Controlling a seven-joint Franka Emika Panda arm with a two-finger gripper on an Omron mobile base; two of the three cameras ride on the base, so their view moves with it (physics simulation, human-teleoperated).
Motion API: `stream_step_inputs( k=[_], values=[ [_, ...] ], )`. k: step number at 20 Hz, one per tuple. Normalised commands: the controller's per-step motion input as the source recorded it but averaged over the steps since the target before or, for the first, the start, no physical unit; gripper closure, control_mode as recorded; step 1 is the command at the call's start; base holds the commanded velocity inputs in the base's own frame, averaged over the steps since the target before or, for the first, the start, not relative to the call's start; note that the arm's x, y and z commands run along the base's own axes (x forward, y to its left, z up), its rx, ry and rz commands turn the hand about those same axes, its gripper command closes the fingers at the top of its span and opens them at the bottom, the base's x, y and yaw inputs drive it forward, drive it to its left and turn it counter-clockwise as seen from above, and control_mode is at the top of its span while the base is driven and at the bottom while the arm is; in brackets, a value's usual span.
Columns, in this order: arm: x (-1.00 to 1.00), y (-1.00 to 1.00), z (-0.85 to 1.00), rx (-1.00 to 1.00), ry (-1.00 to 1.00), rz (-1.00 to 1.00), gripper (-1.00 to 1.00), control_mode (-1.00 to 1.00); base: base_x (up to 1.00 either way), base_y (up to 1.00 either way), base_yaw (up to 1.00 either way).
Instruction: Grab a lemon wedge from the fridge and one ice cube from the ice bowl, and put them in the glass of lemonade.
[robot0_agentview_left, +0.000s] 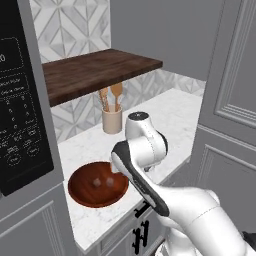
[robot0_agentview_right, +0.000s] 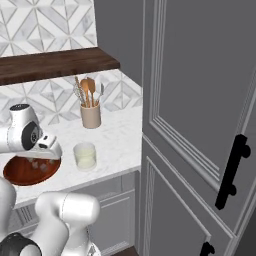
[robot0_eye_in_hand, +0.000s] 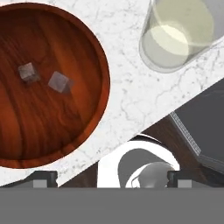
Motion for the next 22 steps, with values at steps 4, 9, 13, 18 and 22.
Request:
stream_step_inputs(
  k=[4,9,13,18,22],
  values=[
    [0.18,0.56,-0.42,0.00,0.10,-0.02,-1.00,-1.00,0.00,0.00,0.00],
    [0.26,0.44,-0.41,0.00,0.10,-0.05,-1.00,-1.00,0.00,0.00,0.00],
    [0.31,0.32,-0.33,0.00,0.03,-0.04,-1.00,-1.00,0.00,0.00,0.00],
    [0.39,0.26,-0.29,-0.01,0.00,-0.03,-1.00,-1.00,0.00,0.00,0.00],
    [0.16,0.01,-0.23,-0.01,0.00,-0.01,-1.00,-1.00,0.00,0.00,0.00]
  ],
)
